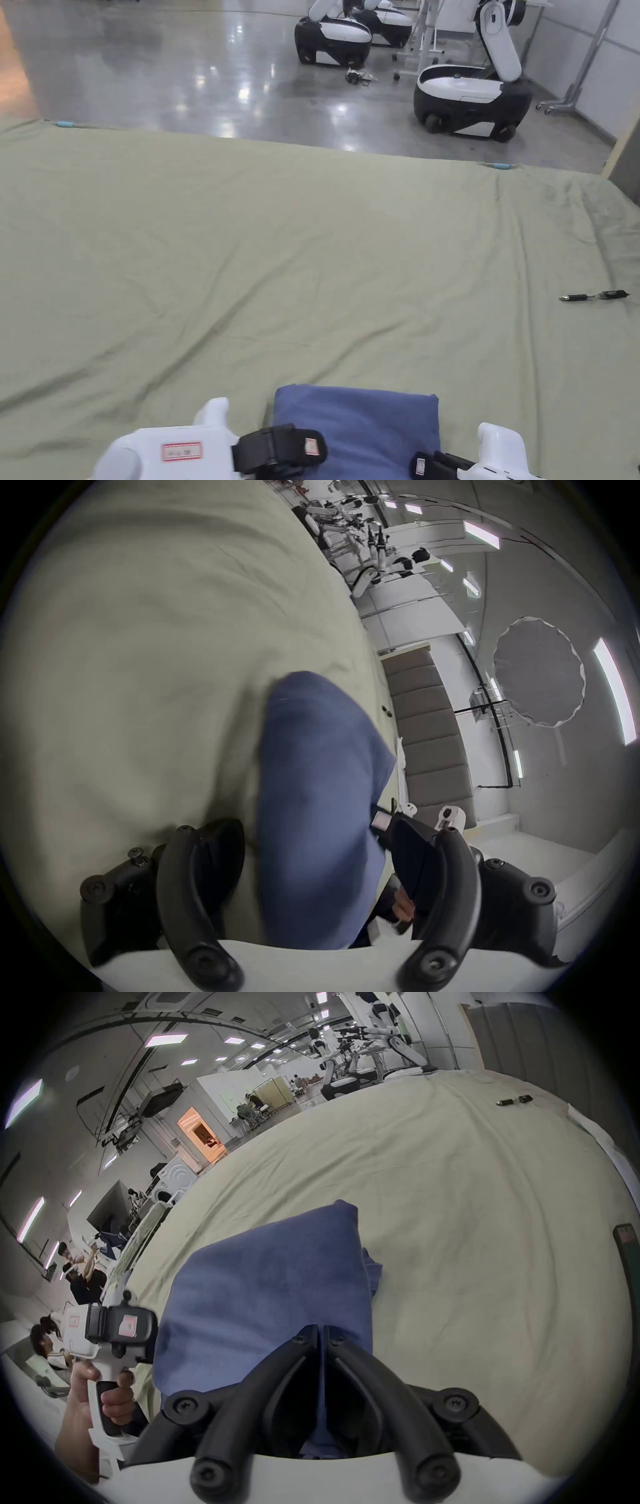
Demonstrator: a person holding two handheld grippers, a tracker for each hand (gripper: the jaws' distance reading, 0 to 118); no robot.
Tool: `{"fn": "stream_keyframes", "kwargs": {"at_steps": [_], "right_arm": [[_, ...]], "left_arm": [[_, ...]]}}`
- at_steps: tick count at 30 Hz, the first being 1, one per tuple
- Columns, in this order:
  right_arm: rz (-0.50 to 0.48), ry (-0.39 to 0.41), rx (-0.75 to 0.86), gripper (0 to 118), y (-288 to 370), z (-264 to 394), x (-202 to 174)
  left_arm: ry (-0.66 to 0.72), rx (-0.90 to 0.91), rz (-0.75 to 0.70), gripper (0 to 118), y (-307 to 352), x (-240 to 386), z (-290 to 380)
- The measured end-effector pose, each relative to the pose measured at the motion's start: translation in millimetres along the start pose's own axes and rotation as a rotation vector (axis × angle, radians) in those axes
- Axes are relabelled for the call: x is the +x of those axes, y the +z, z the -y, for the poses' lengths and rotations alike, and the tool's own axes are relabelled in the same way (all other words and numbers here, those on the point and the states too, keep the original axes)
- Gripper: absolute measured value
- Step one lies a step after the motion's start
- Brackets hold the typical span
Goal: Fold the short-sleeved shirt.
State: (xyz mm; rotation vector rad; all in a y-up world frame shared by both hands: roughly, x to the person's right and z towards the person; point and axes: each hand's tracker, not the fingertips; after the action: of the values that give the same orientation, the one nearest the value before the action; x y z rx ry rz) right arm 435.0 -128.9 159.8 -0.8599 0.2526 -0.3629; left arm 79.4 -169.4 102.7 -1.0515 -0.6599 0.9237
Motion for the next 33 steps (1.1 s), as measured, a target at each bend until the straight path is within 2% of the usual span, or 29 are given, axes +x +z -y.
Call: {"fn": "stream_keyframes", "kwargs": {"at_steps": [2,3,4,6,9,12,16,21,24,28,30,33], "right_arm": [[-0.003,0.002,0.005,6,0,0,0],[-0.007,-0.001,0.010,6,0,0,1],[-0.007,-0.006,0.014,6,-1,0,1],[-0.013,-0.018,0.022,6,0,0,2],[-0.032,-0.022,0.054,6,10,0,-3],[-0.046,-0.010,0.072,6,21,-3,-18],[-0.053,0.023,0.076,6,28,-6,-41],[-0.065,0.070,0.060,6,25,0,-78],[-0.077,0.086,0.044,6,17,6,-96],[-0.081,0.097,0.024,6,4,10,-114],[-0.081,0.107,0.015,6,-1,10,-121],[-0.080,0.121,0.012,6,-5,9,-131]], "left_arm": [[-0.029,-0.030,0.052,84,-14,15,-5],[-0.040,-0.069,0.044,52,-22,19,-5],[-0.081,-0.075,-0.017,24,-29,20,-4],[-0.113,-0.075,-0.086,24,-30,22,-5],[-0.127,-0.056,-0.070,24,-6,28,-9],[-0.235,-0.011,-0.084,24,45,38,-13],[-0.266,0.029,-0.182,24,138,20,-33],[-0.234,0.092,-0.401,24,262,-45,-77],[-0.188,0.130,-0.479,24,338,-92,-109],[-0.185,0.174,-0.719,24,415,-125,-144],[-0.148,0.188,-0.742,24,436,-136,-154],[-0.108,0.171,-0.693,25,441,-146,-155]]}}
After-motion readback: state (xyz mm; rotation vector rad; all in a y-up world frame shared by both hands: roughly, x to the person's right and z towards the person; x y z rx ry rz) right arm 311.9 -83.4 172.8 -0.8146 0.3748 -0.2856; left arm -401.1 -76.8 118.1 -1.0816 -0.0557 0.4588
